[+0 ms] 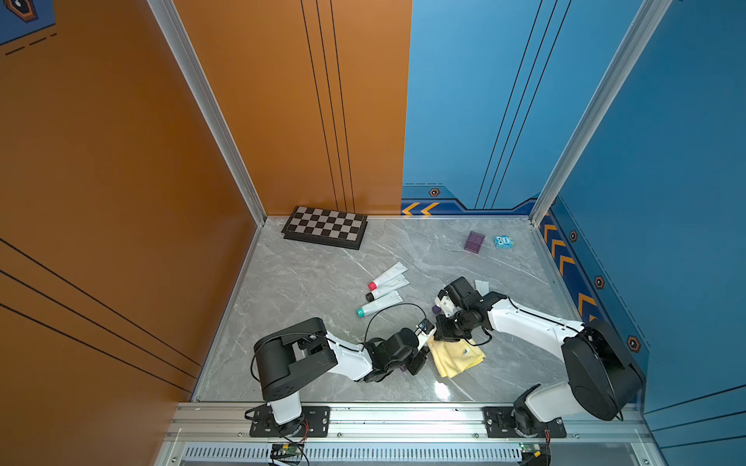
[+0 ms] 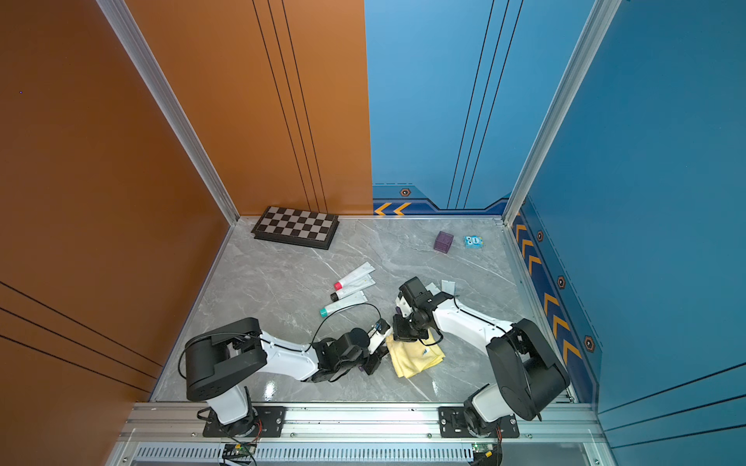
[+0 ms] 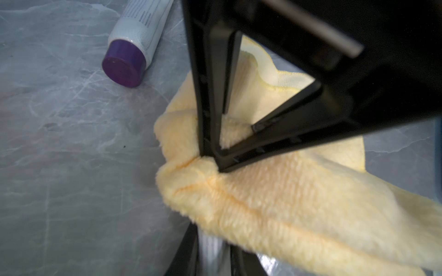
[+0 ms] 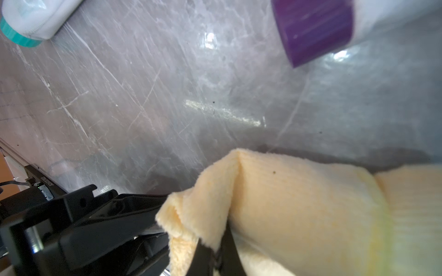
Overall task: Wipe the surface of the toothpaste tube
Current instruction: Wipe the dirt from the toothpaste tube.
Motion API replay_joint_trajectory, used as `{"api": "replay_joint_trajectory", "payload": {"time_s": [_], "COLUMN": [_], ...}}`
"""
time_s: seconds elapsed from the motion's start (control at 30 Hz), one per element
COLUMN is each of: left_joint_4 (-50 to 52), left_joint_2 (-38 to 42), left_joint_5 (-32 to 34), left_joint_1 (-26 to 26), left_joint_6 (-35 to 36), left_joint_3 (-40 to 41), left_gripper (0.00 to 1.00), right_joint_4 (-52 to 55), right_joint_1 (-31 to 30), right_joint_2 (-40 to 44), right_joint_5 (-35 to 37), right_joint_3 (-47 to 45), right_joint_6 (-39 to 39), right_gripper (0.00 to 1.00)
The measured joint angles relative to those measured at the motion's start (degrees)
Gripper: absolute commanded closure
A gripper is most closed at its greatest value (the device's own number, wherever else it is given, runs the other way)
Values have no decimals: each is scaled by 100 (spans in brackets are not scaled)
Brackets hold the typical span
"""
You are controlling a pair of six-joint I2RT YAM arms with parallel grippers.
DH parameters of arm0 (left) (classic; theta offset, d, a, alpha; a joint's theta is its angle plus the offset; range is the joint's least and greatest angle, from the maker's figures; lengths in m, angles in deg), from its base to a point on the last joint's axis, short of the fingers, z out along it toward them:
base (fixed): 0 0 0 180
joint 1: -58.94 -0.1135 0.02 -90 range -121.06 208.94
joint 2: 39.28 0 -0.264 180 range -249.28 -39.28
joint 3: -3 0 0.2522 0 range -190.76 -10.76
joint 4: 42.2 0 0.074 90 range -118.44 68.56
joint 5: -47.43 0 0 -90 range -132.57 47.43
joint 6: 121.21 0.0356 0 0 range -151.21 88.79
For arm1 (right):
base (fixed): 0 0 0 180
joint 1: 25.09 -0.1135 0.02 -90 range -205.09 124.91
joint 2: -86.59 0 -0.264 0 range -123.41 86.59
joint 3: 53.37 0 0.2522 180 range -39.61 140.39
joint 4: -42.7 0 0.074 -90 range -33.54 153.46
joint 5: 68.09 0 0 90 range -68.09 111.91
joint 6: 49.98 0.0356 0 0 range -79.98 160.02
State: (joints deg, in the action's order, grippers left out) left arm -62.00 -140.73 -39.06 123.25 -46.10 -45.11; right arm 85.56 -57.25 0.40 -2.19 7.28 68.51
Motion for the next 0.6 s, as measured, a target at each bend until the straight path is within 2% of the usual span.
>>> {"api": "replay_joint_trajectory", "payload": {"time_s": [0.2, 0.47, 0.6], "left_joint_4": [-24, -11, -22], "left_joint_2": [2, -26, -24], "left_joint_5": [68, 101, 94], "left_joint_1": [0, 44, 111], "left_joint_6": [-291, -133, -50], "left_joint_3": [13, 4, 7], "left_gripper": [79, 72, 59], "right_joint_4": [28, 2, 35], "right_joint_1": [35, -90, -66], "right_joint_2": [-315, -431, -411], "right_joint_5": [131, 1408, 1790], "right_joint_3": [221, 254, 144], "right_joint_6": [-20, -72, -90], "right_gripper": [100, 100, 100]}}
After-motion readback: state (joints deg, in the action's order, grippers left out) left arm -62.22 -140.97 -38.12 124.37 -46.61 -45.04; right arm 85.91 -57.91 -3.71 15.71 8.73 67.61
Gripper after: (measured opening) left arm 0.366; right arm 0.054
